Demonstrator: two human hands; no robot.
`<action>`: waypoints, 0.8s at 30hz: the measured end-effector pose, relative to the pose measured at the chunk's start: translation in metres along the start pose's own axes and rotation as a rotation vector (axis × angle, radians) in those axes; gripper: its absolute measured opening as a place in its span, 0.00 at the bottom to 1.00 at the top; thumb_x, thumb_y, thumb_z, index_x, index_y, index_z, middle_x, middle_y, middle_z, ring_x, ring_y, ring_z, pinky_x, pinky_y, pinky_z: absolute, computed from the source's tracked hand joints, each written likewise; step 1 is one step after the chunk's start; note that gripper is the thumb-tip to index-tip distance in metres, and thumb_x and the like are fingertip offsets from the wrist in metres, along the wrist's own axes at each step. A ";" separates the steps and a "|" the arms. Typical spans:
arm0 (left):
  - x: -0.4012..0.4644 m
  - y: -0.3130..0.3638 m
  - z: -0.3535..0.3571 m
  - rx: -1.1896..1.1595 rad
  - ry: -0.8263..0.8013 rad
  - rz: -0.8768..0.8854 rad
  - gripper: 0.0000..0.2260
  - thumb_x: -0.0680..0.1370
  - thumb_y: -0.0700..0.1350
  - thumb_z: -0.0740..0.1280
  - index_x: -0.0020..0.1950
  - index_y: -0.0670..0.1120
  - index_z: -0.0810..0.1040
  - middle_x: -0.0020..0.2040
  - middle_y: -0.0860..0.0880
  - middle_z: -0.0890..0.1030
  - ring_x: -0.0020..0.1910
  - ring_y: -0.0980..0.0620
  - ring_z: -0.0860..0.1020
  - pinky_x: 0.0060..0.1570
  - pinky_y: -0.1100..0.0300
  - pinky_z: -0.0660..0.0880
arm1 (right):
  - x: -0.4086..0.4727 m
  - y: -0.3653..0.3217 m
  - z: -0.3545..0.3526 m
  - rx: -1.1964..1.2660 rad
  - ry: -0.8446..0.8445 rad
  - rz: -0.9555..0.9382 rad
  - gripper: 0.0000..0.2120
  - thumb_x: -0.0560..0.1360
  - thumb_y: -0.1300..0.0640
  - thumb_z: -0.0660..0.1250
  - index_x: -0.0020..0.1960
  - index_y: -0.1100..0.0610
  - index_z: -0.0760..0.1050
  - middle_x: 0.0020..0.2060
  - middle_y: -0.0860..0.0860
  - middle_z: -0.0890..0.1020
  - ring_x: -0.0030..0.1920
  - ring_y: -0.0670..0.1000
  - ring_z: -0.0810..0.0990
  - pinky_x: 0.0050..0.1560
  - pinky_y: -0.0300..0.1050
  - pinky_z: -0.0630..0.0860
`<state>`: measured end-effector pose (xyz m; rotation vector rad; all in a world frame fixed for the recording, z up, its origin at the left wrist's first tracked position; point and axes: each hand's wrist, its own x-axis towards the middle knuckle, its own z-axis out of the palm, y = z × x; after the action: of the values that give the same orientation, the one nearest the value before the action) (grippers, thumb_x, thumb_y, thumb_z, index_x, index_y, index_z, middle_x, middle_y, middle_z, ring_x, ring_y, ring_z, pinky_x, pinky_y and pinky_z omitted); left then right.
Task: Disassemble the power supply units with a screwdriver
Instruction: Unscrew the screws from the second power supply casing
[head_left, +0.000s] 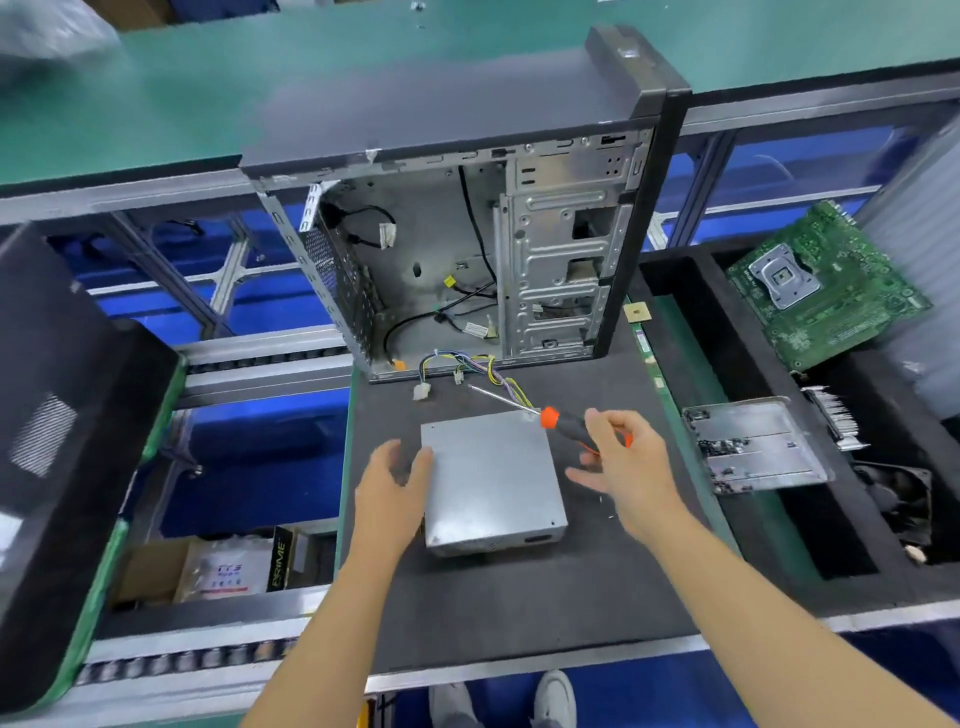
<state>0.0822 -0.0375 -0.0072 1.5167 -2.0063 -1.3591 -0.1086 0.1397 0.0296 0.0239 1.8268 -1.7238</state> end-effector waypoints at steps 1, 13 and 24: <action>-0.001 -0.004 -0.003 -0.016 -0.022 -0.057 0.20 0.79 0.61 0.64 0.62 0.50 0.80 0.61 0.50 0.82 0.56 0.51 0.79 0.61 0.52 0.75 | -0.005 0.008 0.006 0.045 0.020 0.005 0.10 0.77 0.51 0.70 0.50 0.57 0.77 0.44 0.52 0.78 0.31 0.46 0.78 0.41 0.53 0.84; 0.005 -0.002 0.002 -0.018 -0.059 0.038 0.26 0.79 0.57 0.65 0.30 0.43 0.60 0.27 0.49 0.62 0.29 0.53 0.60 0.30 0.58 0.58 | -0.008 0.004 0.033 0.036 0.117 -0.110 0.09 0.78 0.49 0.68 0.49 0.55 0.76 0.47 0.53 0.77 0.31 0.44 0.77 0.50 0.51 0.82; 0.037 0.013 0.006 -0.211 -0.048 -0.053 0.14 0.81 0.52 0.66 0.46 0.43 0.82 0.43 0.46 0.84 0.45 0.50 0.82 0.50 0.47 0.82 | 0.005 -0.034 0.042 -0.232 0.028 -0.323 0.12 0.68 0.40 0.72 0.47 0.42 0.74 0.36 0.50 0.84 0.37 0.52 0.84 0.48 0.57 0.80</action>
<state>0.0553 -0.0661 -0.0105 1.4640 -1.7949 -1.5859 -0.1097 0.0943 0.0600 -0.3618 2.1322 -1.7122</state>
